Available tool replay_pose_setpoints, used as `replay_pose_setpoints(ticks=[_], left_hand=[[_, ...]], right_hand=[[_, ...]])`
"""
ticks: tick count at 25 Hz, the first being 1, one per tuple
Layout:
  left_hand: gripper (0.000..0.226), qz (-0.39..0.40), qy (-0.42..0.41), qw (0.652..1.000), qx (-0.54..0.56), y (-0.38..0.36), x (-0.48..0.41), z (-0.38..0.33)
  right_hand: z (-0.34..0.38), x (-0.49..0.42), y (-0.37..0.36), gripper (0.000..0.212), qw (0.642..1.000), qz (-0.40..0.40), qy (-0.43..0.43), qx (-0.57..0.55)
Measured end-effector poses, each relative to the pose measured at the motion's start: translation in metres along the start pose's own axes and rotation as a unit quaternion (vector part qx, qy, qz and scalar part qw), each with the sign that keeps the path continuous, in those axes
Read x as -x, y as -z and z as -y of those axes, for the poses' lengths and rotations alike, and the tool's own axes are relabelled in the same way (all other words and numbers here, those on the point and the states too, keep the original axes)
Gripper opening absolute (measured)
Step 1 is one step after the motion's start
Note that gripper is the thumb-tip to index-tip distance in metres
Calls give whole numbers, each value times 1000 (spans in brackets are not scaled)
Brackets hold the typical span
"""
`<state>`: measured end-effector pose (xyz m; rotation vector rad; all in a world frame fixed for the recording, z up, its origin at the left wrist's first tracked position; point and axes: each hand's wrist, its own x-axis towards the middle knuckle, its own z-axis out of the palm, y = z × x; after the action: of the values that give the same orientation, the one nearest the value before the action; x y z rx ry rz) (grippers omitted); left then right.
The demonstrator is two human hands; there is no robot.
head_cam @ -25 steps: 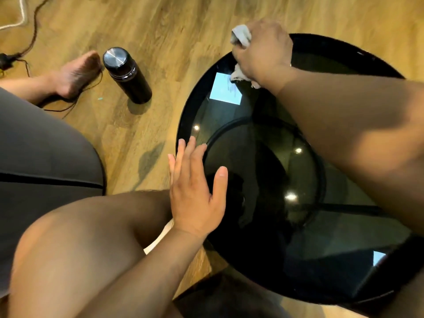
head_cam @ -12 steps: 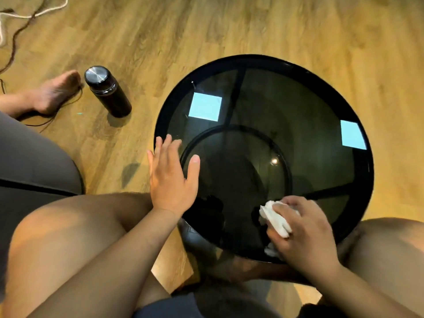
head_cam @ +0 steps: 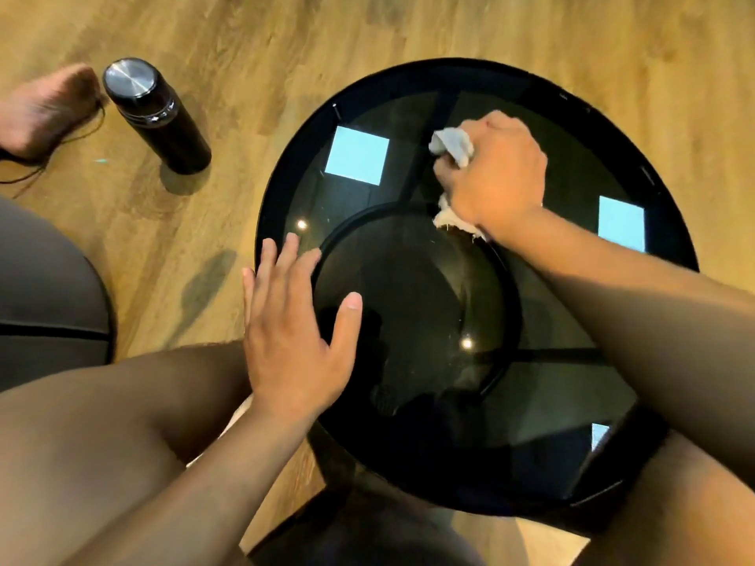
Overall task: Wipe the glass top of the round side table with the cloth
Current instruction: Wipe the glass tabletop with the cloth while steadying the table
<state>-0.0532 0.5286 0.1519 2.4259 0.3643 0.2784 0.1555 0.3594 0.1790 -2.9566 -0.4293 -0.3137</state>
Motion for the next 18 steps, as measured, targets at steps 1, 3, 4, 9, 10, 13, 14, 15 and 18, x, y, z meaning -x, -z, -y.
replay_pose_setpoints(ticks=[1, 3, 4, 9, 10, 13, 14, 15, 18], left_hand=[[58, 0, 1, 1000, 6, -1, -2, 1], [57, -2, 1, 1000, 6, -2, -2, 2], [56, -1, 1, 1000, 8, -1, -1, 2], [56, 2, 16, 1000, -10, -2, -3, 0], [57, 2, 15, 1000, -13, -2, -4, 0], [60, 11, 13, 999, -28, 0, -4, -2], [61, 14, 13, 999, -35, 0, -5, -2], [61, 12, 14, 999, -43, 1, -6, -1], [60, 12, 9, 999, -50, 1, -4, -2]], right_hand=[[-2, -32, -9, 34, 1000, -10, -20, -3], [-8, -86, -26, 43, 998, -13, -68, -11], [-12, -104, -34, 46, 996, -10, -90, -15], [-16, -119, -31, 52, 993, 26, -107, -36], [-18, -103, -24, 50, 994, 33, -100, -35], [-29, -16, -4, 40, 997, 24, -75, -28], [-30, 19, 3, 37, 997, 22, -63, -36], [-29, 51, 12, 34, 997, 32, -51, -51], [-42, 162, 49, 20, 993, 89, -54, -48]])
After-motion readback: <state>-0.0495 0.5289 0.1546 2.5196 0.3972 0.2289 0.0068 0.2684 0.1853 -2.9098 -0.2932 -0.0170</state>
